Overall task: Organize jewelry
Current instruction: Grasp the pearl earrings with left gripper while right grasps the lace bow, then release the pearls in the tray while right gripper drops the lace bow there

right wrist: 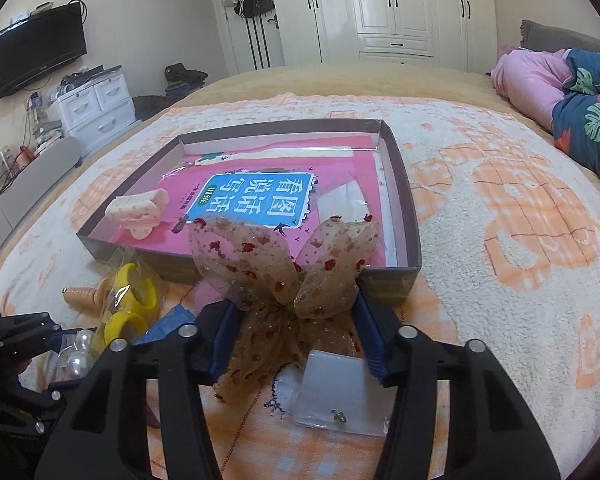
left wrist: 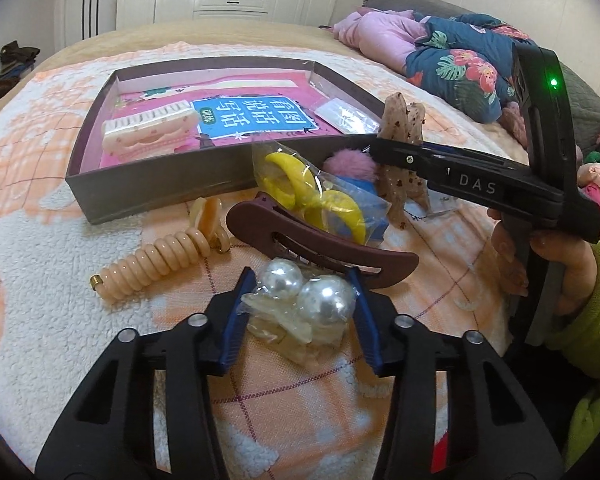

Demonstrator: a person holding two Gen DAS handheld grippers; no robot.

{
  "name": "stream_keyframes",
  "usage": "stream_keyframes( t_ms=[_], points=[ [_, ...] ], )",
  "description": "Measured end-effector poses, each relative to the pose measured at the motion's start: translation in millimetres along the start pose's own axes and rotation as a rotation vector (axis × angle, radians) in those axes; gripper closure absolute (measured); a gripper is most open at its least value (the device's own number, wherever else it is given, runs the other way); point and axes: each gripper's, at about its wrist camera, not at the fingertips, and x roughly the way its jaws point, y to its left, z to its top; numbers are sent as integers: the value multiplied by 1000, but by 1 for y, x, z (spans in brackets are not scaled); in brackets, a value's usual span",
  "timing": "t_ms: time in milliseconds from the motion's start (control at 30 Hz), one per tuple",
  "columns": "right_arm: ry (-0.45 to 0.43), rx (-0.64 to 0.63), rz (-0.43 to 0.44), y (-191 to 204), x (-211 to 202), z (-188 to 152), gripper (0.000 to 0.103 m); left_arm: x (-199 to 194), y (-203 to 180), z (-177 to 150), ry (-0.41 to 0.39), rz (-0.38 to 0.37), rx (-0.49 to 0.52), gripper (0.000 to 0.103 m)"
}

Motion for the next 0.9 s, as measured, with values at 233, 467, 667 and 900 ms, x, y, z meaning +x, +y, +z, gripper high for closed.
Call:
stream_keyframes(
  t_ms=[233, 467, 667, 900],
  points=[
    [-37, -30, 14, 5, -10, 2, 65, -2, 0, 0, -6, 0, 2, 66],
    [-71, -51, 44, 15, -22, 8, 65, -16, 5, 2, -38, 7, -19, 66],
    [-86, -64, 72, 27, -32, 14, 65, -27, 10, 7, -74, 18, -38, 66],
    [-99, -87, 99, 43, -39, 18, 65, -41, 23, 13, -120, 43, -75, 66]
  ],
)
